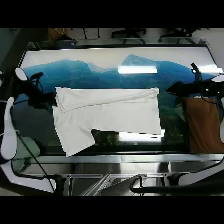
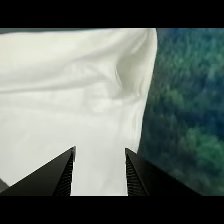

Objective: Fold the shirts.

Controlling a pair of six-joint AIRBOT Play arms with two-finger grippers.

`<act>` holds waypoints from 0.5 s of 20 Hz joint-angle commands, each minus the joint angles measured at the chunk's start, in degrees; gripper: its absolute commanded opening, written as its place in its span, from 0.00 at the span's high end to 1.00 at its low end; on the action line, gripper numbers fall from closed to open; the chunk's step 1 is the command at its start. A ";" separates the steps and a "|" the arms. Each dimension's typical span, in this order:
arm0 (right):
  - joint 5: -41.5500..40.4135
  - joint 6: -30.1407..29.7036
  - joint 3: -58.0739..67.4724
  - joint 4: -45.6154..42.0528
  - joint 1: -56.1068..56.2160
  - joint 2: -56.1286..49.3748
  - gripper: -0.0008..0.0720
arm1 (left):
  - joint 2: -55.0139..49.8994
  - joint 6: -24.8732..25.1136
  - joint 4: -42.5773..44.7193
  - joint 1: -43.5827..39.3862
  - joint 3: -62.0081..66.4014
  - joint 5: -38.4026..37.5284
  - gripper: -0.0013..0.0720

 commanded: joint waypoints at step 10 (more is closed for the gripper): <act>-6.95 3.67 -37.64 -8.61 -1.60 14.97 0.33 | 38.03 0.55 -12.57 10.64 -59.71 22.49 0.26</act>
